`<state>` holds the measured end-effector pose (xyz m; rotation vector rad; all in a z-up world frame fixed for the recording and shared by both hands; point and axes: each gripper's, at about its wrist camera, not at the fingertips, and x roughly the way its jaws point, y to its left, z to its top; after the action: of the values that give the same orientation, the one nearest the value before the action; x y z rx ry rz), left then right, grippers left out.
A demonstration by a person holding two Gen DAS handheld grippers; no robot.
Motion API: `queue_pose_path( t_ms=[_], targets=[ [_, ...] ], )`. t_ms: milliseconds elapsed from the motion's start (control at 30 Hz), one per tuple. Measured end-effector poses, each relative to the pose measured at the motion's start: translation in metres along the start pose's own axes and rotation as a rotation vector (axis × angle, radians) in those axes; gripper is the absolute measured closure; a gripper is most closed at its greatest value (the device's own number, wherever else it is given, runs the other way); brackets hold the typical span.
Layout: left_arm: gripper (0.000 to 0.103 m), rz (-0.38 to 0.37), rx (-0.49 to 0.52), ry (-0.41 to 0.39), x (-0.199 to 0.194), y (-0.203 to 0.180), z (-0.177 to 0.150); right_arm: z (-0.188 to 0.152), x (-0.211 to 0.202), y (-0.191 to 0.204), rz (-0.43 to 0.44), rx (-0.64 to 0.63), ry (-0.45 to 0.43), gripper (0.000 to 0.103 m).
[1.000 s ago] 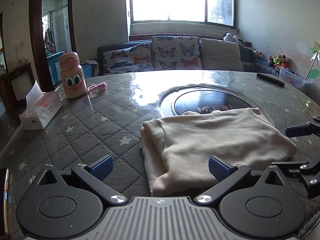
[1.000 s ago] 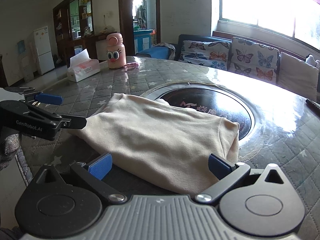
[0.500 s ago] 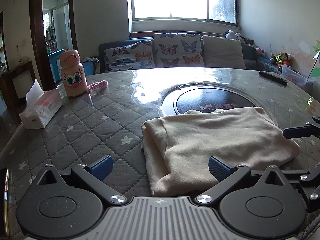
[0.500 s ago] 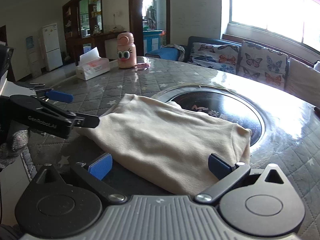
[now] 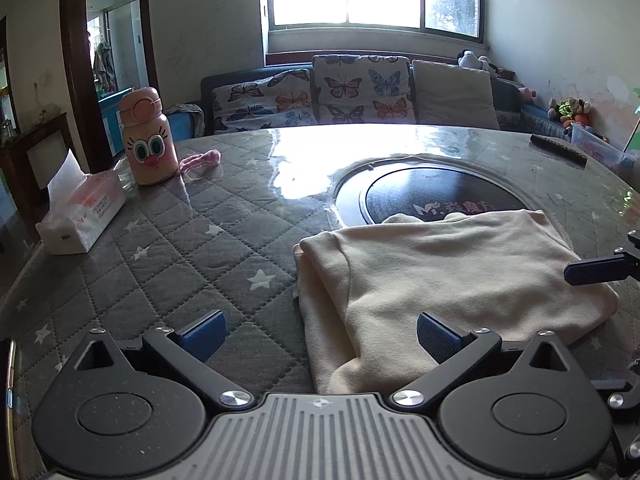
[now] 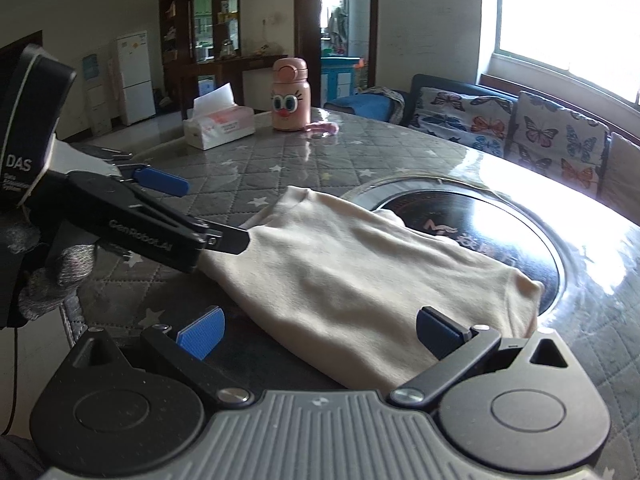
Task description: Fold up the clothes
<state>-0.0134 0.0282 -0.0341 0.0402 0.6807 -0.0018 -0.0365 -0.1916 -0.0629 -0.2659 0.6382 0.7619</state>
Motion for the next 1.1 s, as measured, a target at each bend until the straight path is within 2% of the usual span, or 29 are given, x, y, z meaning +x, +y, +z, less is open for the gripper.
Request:
queue_pose_path(
  t_ms=[233,533,700,900,1100],
  targets=[
    [0.0,0.007,-0.01,0.022,0.011,0.008,0.005,0.005,0.01,0.004,0.03,-0.019,0.008,0.0],
    [0.0,0.014,-0.028,0.05,0.03,0.01,0.009,0.007,0.017,-0.015,0.059,0.041,0.015,0.0],
    [0.0,0.02,-0.026,0.063,0.031,0.012,0.007,0.002,0.029,-0.016,0.087,0.06,0.052,0.0],
    [0.0,0.027,-0.018,0.057,0.028,0.011,0.009,-0.01,0.019,-0.006,0.144,0.002,0.092,0.0],
    [0.0,0.029,-0.013,0.04,0.028,0.008,0.018,0.005,0.018,-0.002,0.157,-0.033,0.039,0.0]
  ],
)
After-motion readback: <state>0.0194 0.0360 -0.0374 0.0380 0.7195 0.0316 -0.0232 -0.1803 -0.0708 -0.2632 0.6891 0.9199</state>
